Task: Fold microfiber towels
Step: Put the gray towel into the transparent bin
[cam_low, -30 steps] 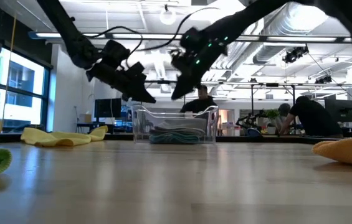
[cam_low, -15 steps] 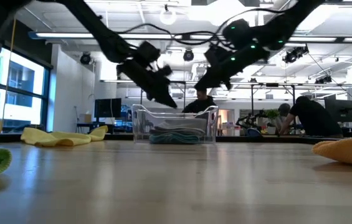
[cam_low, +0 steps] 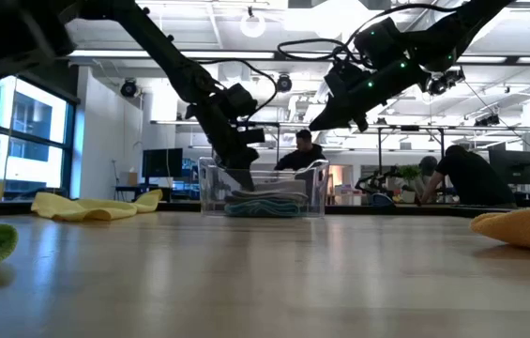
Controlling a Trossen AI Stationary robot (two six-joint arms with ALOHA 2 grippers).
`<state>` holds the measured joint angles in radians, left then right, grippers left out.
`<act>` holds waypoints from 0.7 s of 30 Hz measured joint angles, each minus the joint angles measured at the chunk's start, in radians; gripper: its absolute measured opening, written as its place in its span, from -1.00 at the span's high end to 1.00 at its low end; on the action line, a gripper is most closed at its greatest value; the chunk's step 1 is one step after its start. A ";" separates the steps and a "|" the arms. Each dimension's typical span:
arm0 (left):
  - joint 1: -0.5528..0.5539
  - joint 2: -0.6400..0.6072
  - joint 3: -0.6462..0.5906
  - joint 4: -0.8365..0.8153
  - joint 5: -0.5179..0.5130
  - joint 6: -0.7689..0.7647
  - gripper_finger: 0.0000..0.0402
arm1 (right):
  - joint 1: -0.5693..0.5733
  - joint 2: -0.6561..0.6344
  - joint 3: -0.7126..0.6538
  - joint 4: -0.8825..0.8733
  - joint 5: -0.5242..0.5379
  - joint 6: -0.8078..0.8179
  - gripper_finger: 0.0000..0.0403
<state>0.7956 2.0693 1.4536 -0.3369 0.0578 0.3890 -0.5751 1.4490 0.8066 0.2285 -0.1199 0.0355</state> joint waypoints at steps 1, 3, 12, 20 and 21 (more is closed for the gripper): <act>0.000 -0.001 0.000 -0.015 -0.005 0.000 1.00 | 0.000 0.000 0.000 -0.002 0.002 -0.002 1.00; 0.000 -0.001 0.000 -0.036 -0.023 0.004 1.00 | 0.000 0.000 0.000 -0.002 0.004 -0.002 1.00; -0.006 -0.002 0.000 -0.107 -0.020 0.032 1.00 | 0.000 0.001 0.000 -0.012 0.003 -0.005 1.00; -0.013 -0.008 -0.002 -0.166 -0.017 0.099 1.00 | 0.000 0.001 0.000 -0.025 0.003 -0.013 1.00; -0.015 -0.018 -0.002 -0.168 -0.017 0.107 1.00 | 0.000 0.002 0.000 -0.031 0.003 -0.011 1.00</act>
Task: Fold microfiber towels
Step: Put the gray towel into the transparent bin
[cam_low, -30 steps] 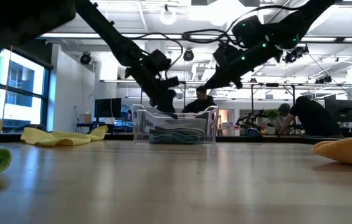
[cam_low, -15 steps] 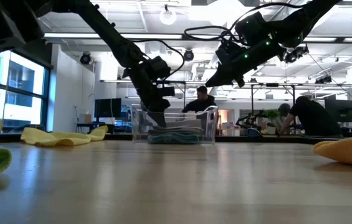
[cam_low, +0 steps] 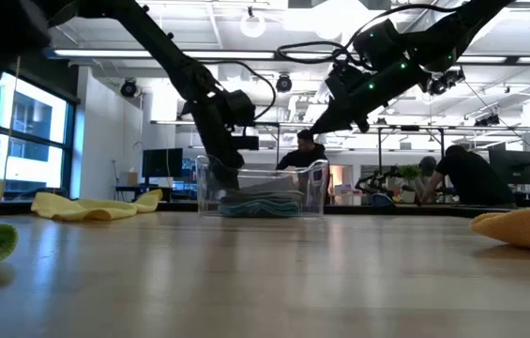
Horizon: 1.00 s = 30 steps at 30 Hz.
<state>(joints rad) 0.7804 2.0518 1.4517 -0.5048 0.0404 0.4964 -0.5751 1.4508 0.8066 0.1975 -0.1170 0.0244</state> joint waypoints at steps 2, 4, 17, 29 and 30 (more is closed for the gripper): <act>-0.003 -0.026 0.000 0.003 0.002 0.010 1.00 | 0.000 0.007 0.000 -0.005 0.000 0.002 1.00; -0.004 -0.051 0.000 0.010 0.023 0.006 1.00 | 0.000 0.022 0.000 0.001 0.000 0.006 1.00; -0.011 0.017 0.002 0.225 0.084 -0.086 1.00 | -0.015 0.208 0.146 -0.004 0.004 -0.030 1.00; -0.010 0.025 0.000 0.222 0.106 -0.078 1.00 | -0.044 0.272 0.202 -0.046 0.000 -0.033 1.00; -0.011 0.007 0.000 0.225 0.106 -0.077 1.00 | -0.047 0.271 0.202 -0.054 -0.004 -0.032 1.00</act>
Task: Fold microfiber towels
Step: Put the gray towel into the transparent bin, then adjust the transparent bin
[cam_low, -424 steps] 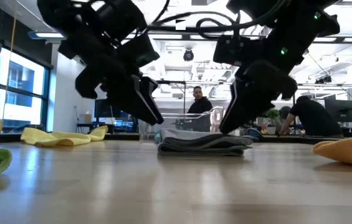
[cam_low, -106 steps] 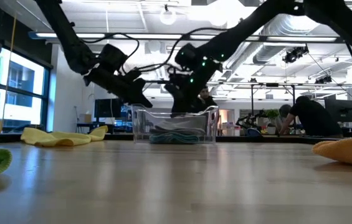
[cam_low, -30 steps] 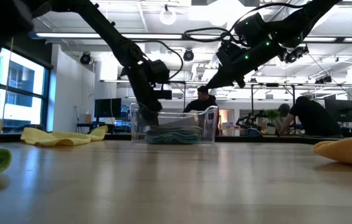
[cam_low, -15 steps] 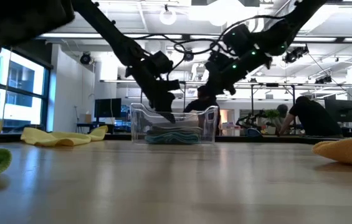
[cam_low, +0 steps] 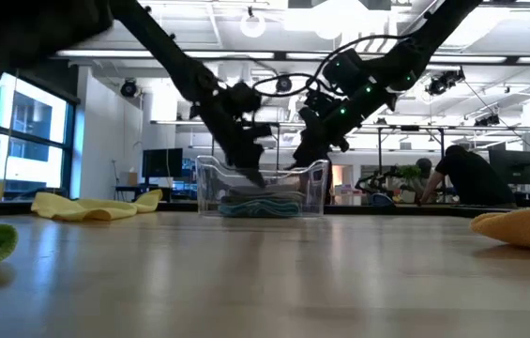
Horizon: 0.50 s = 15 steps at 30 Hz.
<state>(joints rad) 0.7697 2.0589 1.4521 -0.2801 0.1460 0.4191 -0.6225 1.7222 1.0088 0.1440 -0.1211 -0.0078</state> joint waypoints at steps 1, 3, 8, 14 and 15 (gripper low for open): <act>0.000 -0.017 0.001 -0.005 0.000 0.000 1.00 | -0.003 0.000 0.000 -0.011 0.000 0.000 1.00; 0.001 -0.049 0.001 -0.042 0.000 0.000 1.00 | -0.006 0.005 0.000 -0.022 0.001 0.001 1.00; 0.000 -0.173 0.000 -0.197 -0.002 0.030 1.00 | -0.010 0.024 0.000 -0.039 0.042 0.000 1.00; 0.001 -0.369 -0.088 -0.346 0.031 0.030 1.00 | -0.016 0.019 0.000 -0.034 0.045 -0.028 1.00; 0.000 -0.404 -0.132 -0.340 0.063 0.030 1.00 | -0.018 0.012 0.000 -0.033 0.044 -0.034 1.00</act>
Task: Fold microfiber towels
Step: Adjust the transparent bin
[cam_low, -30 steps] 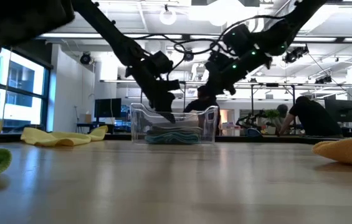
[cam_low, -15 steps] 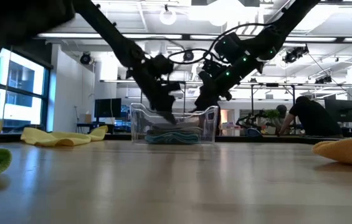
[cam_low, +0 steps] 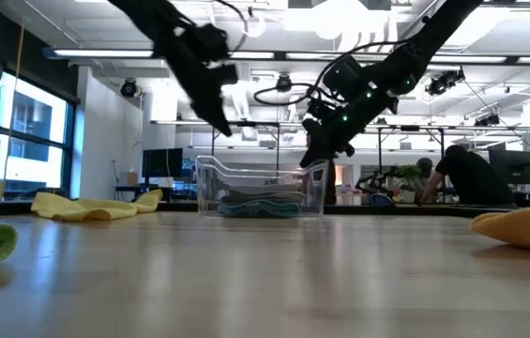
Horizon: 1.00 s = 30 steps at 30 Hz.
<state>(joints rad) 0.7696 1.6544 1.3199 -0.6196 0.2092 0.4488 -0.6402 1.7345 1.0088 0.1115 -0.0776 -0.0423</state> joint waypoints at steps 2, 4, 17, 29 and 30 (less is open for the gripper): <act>-0.007 -0.064 -0.105 0.023 0.068 -0.002 1.00 | -0.004 -0.016 0.000 0.000 -0.002 -0.007 1.00; -0.020 -0.132 -0.224 0.097 0.128 -0.009 1.00 | -0.008 -0.037 -0.003 -0.003 -0.003 -0.019 1.00; -0.124 -0.120 -0.604 0.653 -0.005 -0.176 1.00 | 0.012 -0.303 -0.149 -0.034 -0.016 0.013 1.00; -0.072 -0.021 -0.597 0.764 -0.019 -0.200 1.00 | 0.090 -0.513 -0.317 -0.033 0.059 0.087 1.00; -0.079 -0.037 -0.594 0.731 -0.020 -0.192 1.00 | 0.097 -0.525 -0.327 -0.033 0.060 0.087 1.00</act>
<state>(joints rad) 0.6908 1.6174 0.7257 0.1117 0.1887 0.2572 -0.5437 1.2097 0.6820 0.0786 -0.0179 0.0449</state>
